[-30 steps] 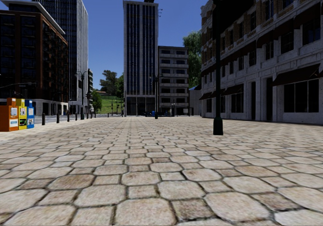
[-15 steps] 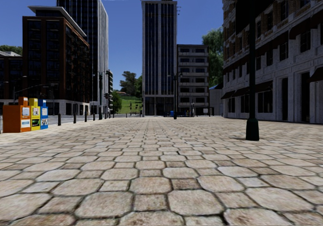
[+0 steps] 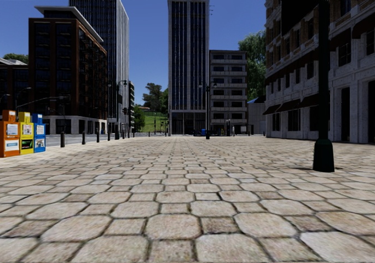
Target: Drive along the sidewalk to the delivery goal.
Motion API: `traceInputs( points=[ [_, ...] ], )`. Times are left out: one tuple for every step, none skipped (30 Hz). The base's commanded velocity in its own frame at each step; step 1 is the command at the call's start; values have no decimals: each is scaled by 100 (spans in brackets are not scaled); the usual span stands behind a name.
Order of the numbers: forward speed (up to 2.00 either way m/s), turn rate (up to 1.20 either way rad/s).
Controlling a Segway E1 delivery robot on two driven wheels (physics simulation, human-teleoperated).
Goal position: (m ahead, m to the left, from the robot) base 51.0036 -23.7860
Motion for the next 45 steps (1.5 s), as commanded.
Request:
traceInputs(
  points=[
    [200, 0],
    [200, 0],
    [200, 0],
    [200, 0],
    [200, 0],
    [200, 0],
    [200, 0],
    [200, 0],
    [200, 0],
    [200, 0],
    [200, 0],
    [200, 0],
    [200, 0],
    [200, 0],
    [200, 0],
    [200, 0],
    [200, 0],
    [200, 0],
    [200, 0],
    [200, 0],
    [200, 0],
    [200, 0],
    [200, 0],
    [200, 0],
    [200, 0],
    [200, 0],
    [200, 0],
    [200, 0],
    [200, 0],
    [200, 3],
    [200, 3],
    [200, 6],
    [200, 7],
    [200, 11],
    [200, 14],
    [200, 14],
    [200, 15],
    [200, 15],
    [200, 16],
    [200, 16],
    [200, 16],
    [200, 16],
    [200, 16],
    [200, 16],
    [200, 16]
  ],
)
